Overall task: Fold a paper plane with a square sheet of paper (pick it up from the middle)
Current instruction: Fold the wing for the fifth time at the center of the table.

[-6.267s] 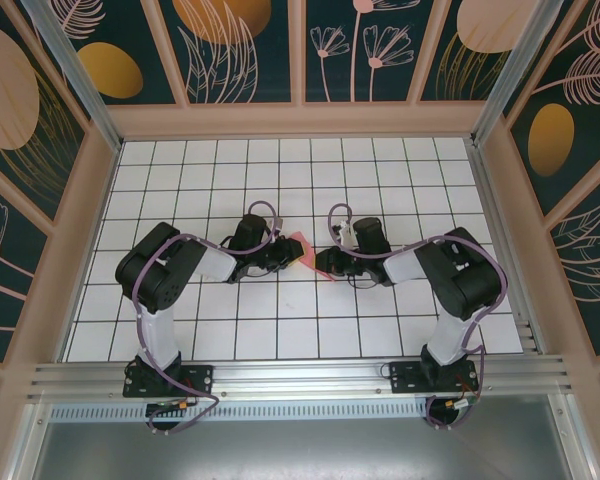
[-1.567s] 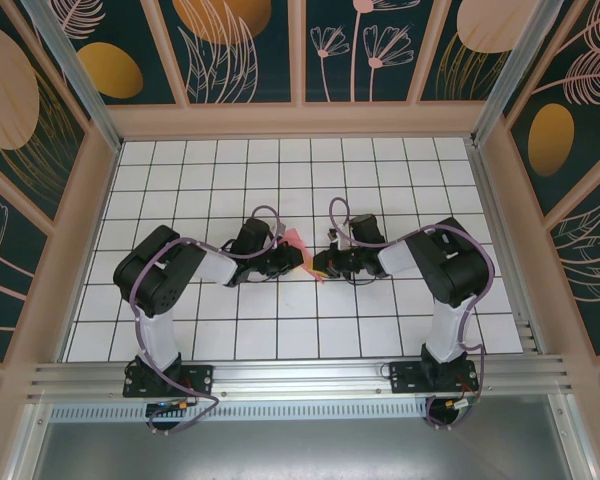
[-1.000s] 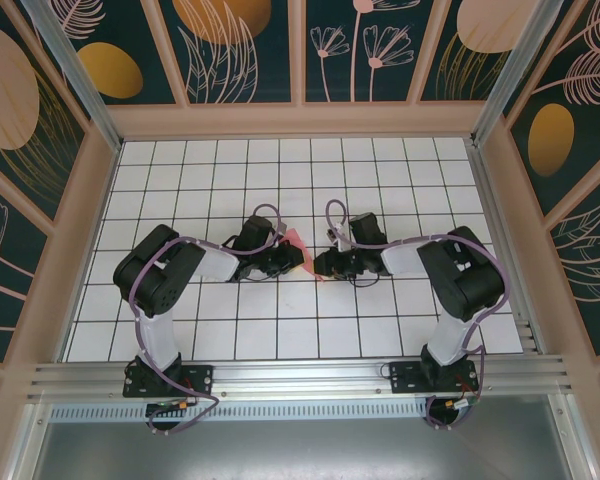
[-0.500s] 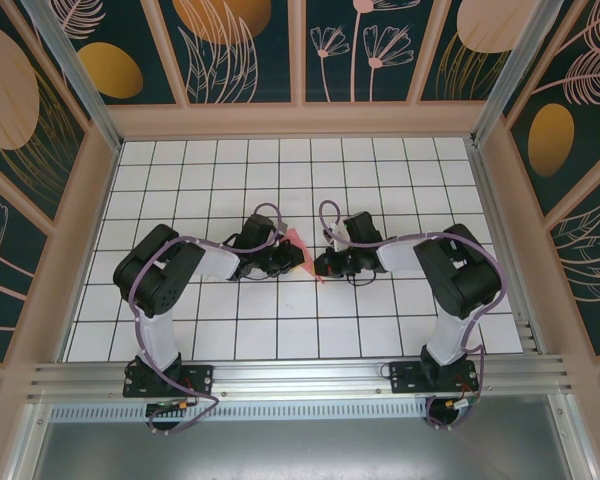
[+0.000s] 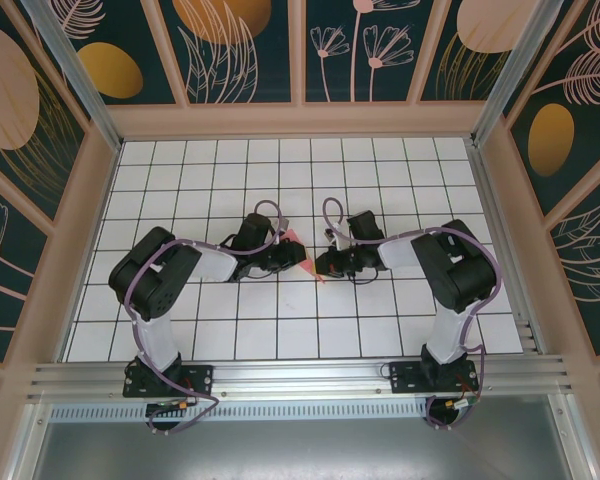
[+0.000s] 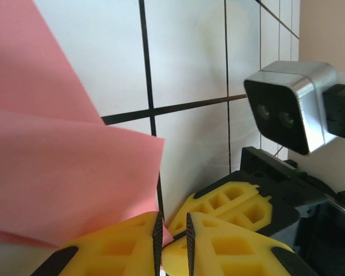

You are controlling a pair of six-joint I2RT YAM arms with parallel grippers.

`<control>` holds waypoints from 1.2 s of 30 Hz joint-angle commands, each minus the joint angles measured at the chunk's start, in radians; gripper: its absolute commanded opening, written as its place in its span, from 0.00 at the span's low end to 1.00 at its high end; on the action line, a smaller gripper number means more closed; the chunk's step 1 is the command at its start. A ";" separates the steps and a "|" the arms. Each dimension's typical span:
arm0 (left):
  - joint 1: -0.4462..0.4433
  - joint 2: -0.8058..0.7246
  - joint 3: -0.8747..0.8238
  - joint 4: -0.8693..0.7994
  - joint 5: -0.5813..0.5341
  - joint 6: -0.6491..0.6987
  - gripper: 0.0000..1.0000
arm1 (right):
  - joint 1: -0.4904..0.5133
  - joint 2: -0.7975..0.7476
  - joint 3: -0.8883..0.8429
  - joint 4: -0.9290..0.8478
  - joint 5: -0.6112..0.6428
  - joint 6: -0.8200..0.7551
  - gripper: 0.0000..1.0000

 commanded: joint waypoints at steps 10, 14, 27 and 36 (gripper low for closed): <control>-0.018 0.060 0.042 -0.104 -0.096 -0.002 0.16 | -0.006 0.062 0.032 -0.062 0.010 0.049 0.01; -0.020 0.084 0.074 -0.203 -0.160 0.000 0.14 | -0.008 0.045 0.036 -0.074 0.012 0.048 0.05; -0.019 0.098 0.097 -0.305 -0.221 0.004 0.12 | -0.007 -0.128 0.070 -0.237 0.132 -0.088 0.22; -0.020 0.099 0.092 -0.302 -0.216 0.001 0.11 | 0.084 -0.103 0.138 -0.258 0.148 -0.108 0.12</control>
